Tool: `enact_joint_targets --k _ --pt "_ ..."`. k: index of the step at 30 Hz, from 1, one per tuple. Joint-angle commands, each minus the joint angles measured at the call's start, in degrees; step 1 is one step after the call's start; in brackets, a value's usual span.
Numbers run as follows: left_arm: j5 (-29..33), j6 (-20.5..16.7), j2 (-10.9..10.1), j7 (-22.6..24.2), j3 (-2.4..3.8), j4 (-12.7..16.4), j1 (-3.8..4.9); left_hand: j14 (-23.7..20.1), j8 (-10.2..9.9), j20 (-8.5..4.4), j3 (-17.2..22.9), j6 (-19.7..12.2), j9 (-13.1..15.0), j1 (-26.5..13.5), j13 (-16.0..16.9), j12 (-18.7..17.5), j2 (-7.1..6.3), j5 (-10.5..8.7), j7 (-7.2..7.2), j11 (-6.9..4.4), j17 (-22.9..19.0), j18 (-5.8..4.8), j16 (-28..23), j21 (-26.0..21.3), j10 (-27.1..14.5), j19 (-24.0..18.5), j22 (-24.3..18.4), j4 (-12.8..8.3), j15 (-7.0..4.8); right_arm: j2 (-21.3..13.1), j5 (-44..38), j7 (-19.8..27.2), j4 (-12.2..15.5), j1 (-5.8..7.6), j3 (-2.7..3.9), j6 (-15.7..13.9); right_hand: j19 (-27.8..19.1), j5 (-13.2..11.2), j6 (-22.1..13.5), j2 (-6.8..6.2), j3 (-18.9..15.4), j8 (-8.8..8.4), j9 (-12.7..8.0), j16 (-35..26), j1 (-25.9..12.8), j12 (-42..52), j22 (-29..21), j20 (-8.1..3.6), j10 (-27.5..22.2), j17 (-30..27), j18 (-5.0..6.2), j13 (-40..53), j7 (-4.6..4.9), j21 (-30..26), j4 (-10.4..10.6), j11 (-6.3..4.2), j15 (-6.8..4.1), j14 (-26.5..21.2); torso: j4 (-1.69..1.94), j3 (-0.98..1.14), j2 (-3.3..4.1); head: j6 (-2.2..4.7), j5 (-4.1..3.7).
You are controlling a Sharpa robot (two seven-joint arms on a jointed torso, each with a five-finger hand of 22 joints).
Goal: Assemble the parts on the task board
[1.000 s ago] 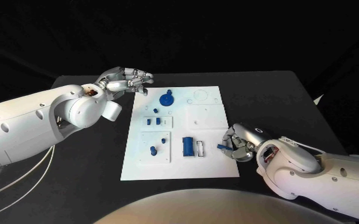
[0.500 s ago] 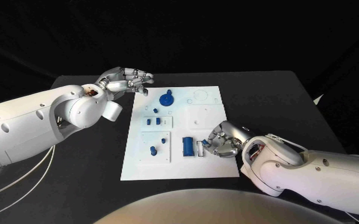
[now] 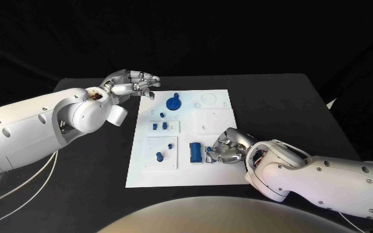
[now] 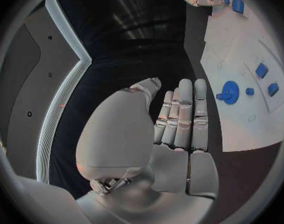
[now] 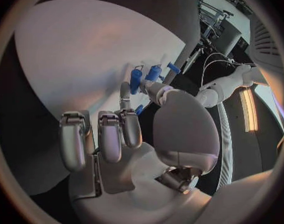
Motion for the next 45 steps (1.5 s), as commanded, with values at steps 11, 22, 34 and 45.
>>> enact_joint_targets --k 11,22,34,45 --pt "0.34 0.85 -0.05 0.28 0.04 0.23 0.03 -0.17 0.29 0.16 0.32 -0.27 -0.05 -0.75 -0.05 0.19 -0.04 0.10 0.06 -0.12 -0.10 0.60 -0.28 -0.22 -0.41 0.44 -0.04 0.07 0.31 0.78 0.95 -0.01 -0.66 -0.08 0.01 1.29 4.88 -2.28 0.34 -0.13 -1.05 0.25 0.08 0.35 -2.84 0.44 14.32 -0.60 2.62 14.82 -0.69 10.30 0.21 0.01 0.65 -0.34 -0.38 6.02 -0.01 0.00 -0.06 0.00 0.03" --pt "0.34 0.92 -0.12 0.11 0.04 0.22 0.03 -0.19 0.36 0.18 0.41 -0.35 -0.09 -1.02 -0.08 0.25 -0.01 0.16 0.08 -0.10 -0.10 0.59 -0.27 -0.26 -0.50 0.45 -0.10 0.05 0.33 1.08 0.58 0.20 -0.84 -0.09 0.01 1.05 4.87 -10.85 0.93 1.37 -12.22 0.01 -0.03 0.34 -4.43 0.41 14.31 -0.59 2.69 14.79 -0.68 10.49 0.17 0.00 5.98 -0.39 -0.41 6.01 0.01 -0.01 0.00 0.00 0.06" --pt "0.34 0.94 -0.06 0.06 0.04 0.06 0.03 -0.18 0.37 0.18 0.42 -0.36 -0.10 -1.08 -0.08 0.26 0.00 0.17 0.09 -0.10 -0.10 0.59 -0.26 -0.27 -0.52 0.45 -0.11 0.06 0.34 -0.03 -0.33 0.79 -0.38 -0.09 0.01 1.34 4.80 -10.84 0.82 1.98 -16.22 -0.14 0.07 0.32 -1.45 0.09 14.27 -0.65 2.58 14.76 -0.65 10.39 0.09 -0.13 5.72 -0.40 -0.44 6.00 -0.01 0.04 -0.07 0.00 0.13" --pt "0.34 0.90 -0.11 0.02 0.03 -0.16 0.02 -0.18 0.37 0.18 0.42 -0.36 -0.10 -1.08 -0.08 0.26 0.00 0.17 0.09 -0.10 -0.10 0.59 -0.26 -0.27 -0.52 0.45 -0.11 0.06 0.34 -1.40 -2.93 2.93 0.93 -0.15 0.00 2.32 4.92 -11.00 1.02 1.68 -21.74 -0.26 0.11 0.43 1.08 0.07 14.36 -0.63 2.60 15.01 -0.72 10.46 0.18 0.14 6.34 -0.33 -0.39 6.06 -0.13 0.09 -0.10 0.00 0.38"
